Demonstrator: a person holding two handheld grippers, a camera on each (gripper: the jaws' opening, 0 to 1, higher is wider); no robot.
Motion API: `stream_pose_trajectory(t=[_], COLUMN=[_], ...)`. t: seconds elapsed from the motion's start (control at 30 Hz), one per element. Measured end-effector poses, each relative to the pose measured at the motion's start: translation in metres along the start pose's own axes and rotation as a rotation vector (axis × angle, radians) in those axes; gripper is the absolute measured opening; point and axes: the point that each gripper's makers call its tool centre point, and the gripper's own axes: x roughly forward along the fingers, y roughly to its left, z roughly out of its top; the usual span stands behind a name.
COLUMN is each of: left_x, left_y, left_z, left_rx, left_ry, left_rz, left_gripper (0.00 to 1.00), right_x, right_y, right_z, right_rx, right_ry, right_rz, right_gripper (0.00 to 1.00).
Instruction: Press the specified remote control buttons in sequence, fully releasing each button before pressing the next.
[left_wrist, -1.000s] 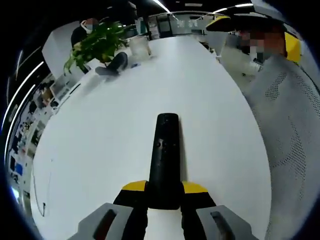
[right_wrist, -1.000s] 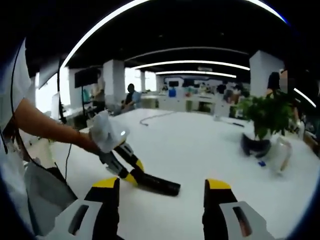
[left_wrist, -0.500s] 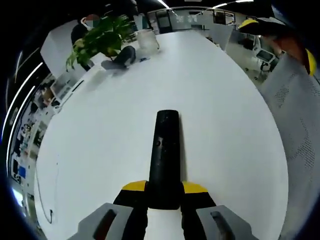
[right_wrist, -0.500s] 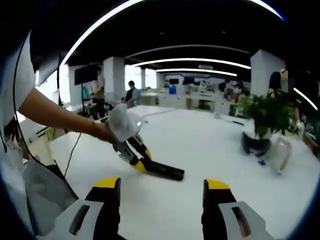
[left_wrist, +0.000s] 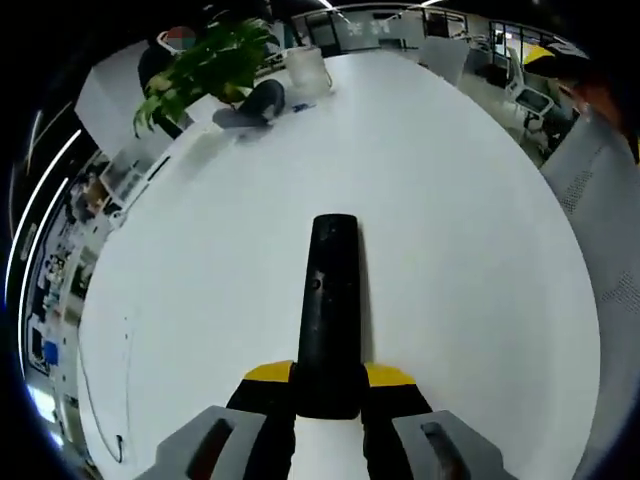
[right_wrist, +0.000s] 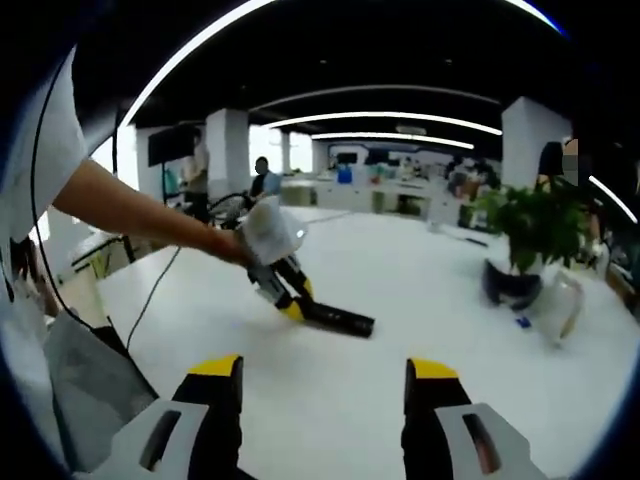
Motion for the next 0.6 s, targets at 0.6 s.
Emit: stream_pose_trajectory(t=[0.6], left_x=[0.01], left_y=[0.045], left_z=[-0.007], left_rx=[0.013], left_ry=[0.038], left_rz=[0.022], left_gripper=[0.23], right_x=[0.003], right_y=[-0.001], right_z=[-0.006], right_rx=[0.006], right_ry=[0.03], right_rz=[-0.006], right_gripper=[0.62])
